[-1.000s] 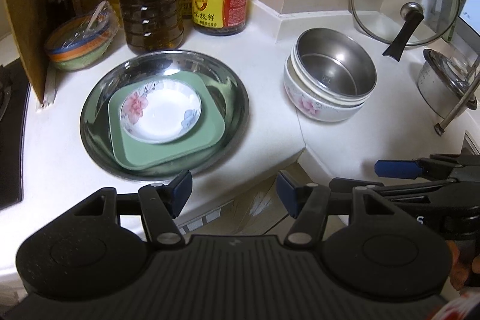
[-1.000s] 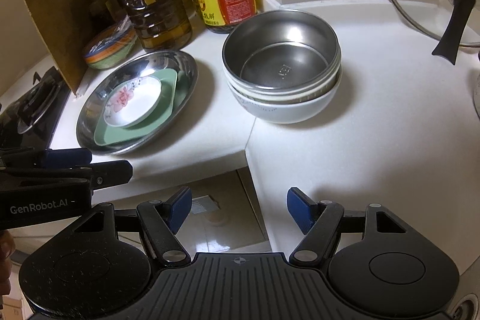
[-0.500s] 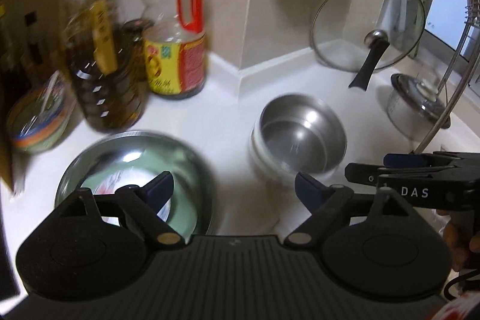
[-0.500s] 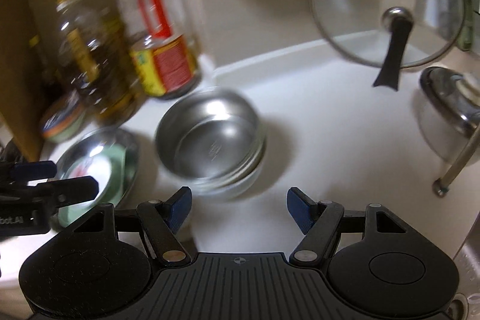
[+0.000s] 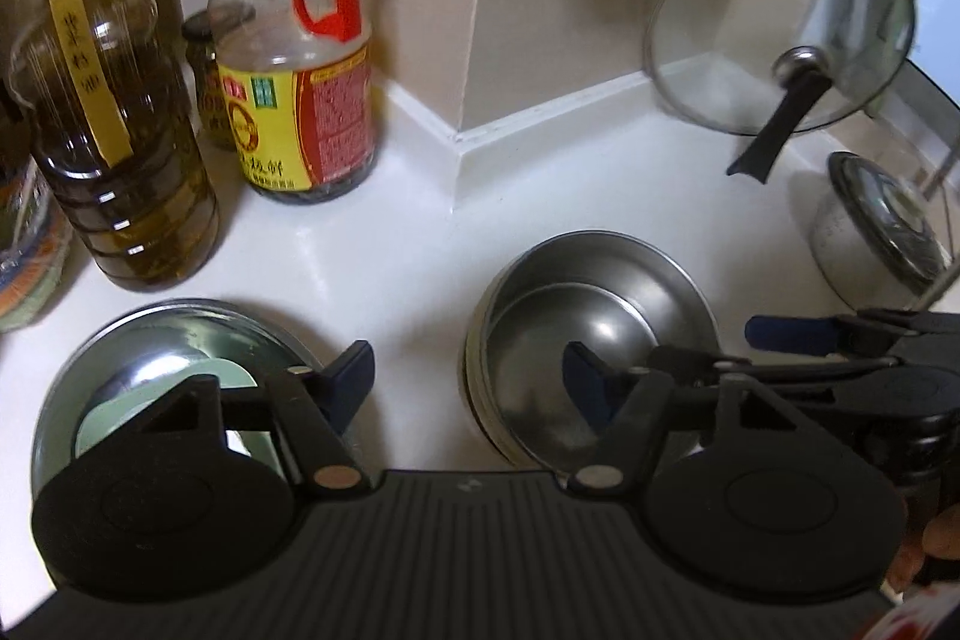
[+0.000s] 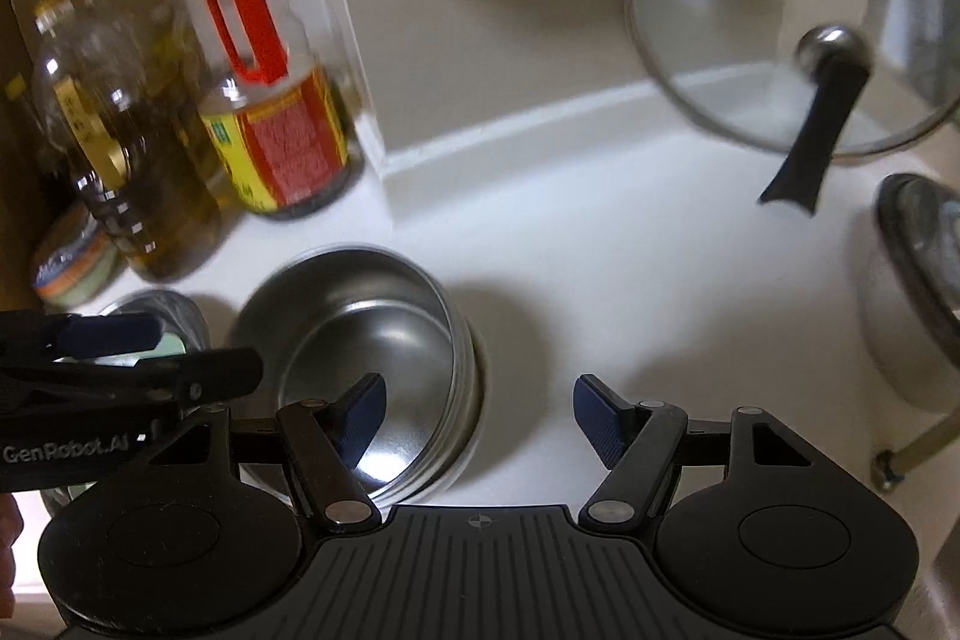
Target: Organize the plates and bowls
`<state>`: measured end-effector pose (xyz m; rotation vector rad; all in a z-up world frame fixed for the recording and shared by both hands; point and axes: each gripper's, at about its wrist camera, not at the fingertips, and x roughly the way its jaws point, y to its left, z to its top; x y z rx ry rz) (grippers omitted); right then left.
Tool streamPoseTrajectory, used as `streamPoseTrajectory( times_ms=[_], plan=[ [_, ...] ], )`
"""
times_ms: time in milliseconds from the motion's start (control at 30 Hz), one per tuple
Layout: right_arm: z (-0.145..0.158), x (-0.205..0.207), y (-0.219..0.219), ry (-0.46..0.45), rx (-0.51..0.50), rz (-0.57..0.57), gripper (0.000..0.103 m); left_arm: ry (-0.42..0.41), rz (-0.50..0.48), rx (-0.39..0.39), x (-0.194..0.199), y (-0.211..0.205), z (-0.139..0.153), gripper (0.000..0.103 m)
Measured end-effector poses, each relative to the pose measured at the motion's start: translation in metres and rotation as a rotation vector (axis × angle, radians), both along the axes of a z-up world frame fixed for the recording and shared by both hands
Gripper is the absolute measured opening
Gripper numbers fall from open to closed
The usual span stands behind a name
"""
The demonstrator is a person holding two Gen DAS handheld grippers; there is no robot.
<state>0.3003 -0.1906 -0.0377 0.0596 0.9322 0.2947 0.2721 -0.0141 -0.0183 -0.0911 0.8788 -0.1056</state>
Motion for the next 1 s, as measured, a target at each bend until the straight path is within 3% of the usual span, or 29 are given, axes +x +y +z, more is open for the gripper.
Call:
streamPoseTrajectory(
  times_ms=[133, 233, 300, 500, 667, 1000],
  plan=[
    [-0.012, 0.015, 0.0, 0.064, -0.011, 0.021, 0.069, 0.046, 0.021, -0.008, 0.008, -0.001, -0.01, 0.066],
    [-0.017, 0.024, 0.0, 0.121, 0.002, 0.043, 0.054, 0.077, 0.022, -0.028, 0.01, -0.002, -0.015, 0.055],
    [-0.017, 0.029, 0.002, 0.148, 0.007, 0.062, 0.049, 0.093, 0.011, -0.039, 0.012, -0.003, -0.017, 0.052],
    [-0.012, 0.04, 0.009, 0.219, -0.014, 0.091, 0.032, 0.139, -0.001, -0.061, 0.02, 0.0, -0.024, 0.019],
    [-0.009, 0.046, 0.015, 0.241, -0.07, 0.103, 0.023, 0.15, -0.011, -0.063, 0.023, 0.002, -0.025, 0.019],
    [-0.011, 0.048, 0.031, 0.189, -0.199, 0.181, 0.018, 0.148, -0.009, -0.056, 0.021, -0.001, -0.024, 0.021]
  ],
)
